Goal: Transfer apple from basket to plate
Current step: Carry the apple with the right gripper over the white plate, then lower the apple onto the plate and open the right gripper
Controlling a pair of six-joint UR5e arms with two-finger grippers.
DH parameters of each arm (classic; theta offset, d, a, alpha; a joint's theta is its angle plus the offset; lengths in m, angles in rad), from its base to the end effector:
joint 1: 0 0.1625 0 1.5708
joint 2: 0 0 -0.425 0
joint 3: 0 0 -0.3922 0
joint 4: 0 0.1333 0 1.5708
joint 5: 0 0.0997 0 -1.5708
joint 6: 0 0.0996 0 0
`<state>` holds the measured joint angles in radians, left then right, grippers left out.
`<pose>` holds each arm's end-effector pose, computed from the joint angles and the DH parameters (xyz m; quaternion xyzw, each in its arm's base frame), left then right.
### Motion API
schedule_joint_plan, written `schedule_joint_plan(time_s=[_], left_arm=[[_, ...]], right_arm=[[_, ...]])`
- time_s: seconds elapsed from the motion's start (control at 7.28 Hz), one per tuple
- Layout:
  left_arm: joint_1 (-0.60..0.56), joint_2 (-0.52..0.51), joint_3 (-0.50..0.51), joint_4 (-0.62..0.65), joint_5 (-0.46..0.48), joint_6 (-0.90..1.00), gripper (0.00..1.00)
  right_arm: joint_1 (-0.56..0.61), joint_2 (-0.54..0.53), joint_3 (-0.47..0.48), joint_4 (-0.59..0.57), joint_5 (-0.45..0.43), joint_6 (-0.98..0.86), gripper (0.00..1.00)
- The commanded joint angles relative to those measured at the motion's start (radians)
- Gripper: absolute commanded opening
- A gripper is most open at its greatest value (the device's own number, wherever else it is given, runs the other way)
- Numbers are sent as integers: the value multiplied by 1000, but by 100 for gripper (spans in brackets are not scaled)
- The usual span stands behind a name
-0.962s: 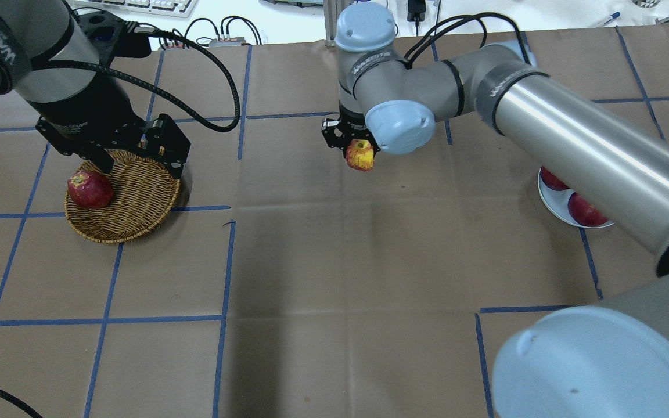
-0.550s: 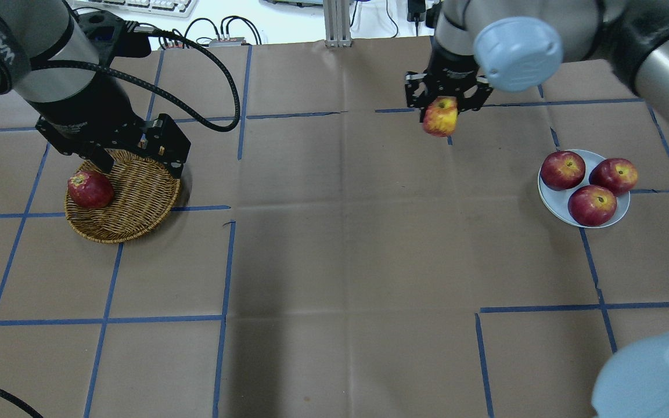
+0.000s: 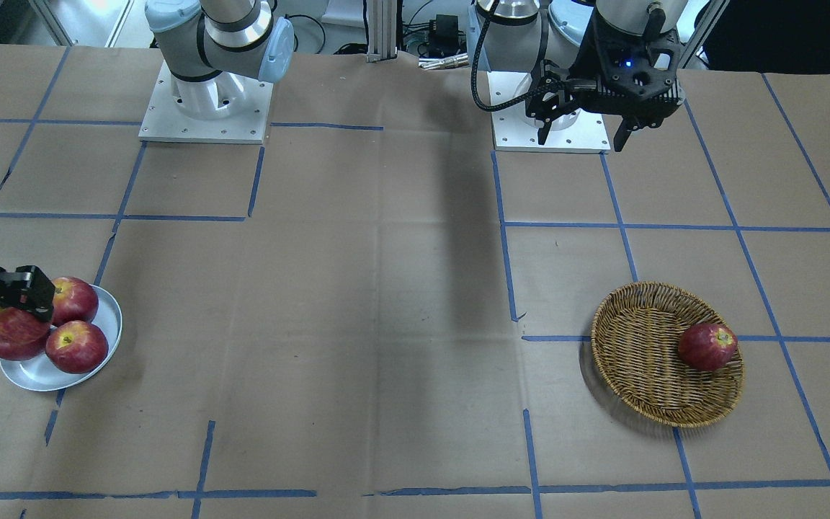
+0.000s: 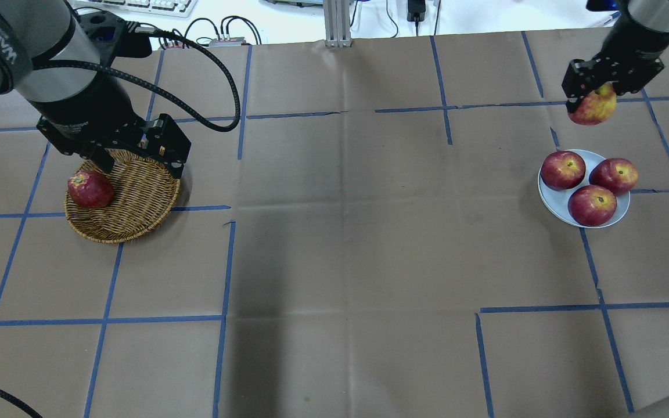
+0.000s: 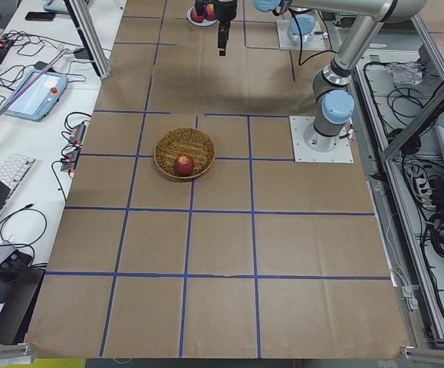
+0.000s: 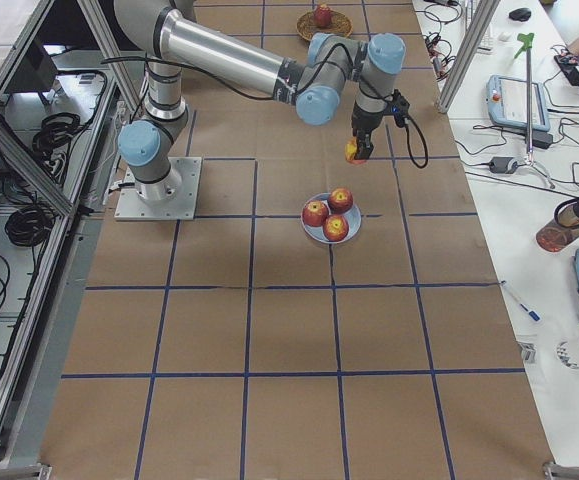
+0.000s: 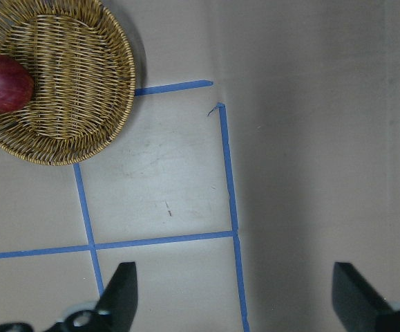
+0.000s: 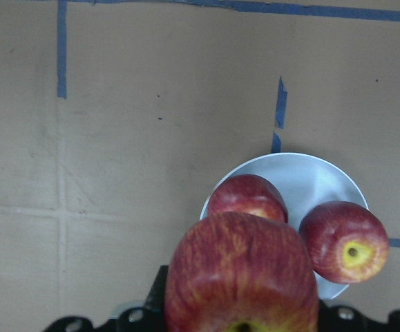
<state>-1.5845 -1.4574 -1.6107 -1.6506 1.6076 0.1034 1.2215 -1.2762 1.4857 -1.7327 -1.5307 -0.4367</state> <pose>-0.1357 -0.4403 0.5134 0.0586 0.9981 0.0040 0.0182 -0.0770 -0.6125 0.3835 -0.0432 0.9986 0.0143 0.0276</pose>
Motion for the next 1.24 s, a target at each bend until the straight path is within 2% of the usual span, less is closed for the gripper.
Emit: schedule_joint_plan(time_s=[0.0, 0.41, 1.1], left_arm=[[3, 3, -1, 0, 0, 1, 99], [0, 3, -2, -2, 2, 2, 99], [0, 5, 0, 0, 2, 4, 99]], right_arm=[[-79, 0, 86, -54, 7, -118, 39], [-88, 5, 232, -243, 1, -154, 39], [-123, 31, 272, -274, 0, -189, 40]])
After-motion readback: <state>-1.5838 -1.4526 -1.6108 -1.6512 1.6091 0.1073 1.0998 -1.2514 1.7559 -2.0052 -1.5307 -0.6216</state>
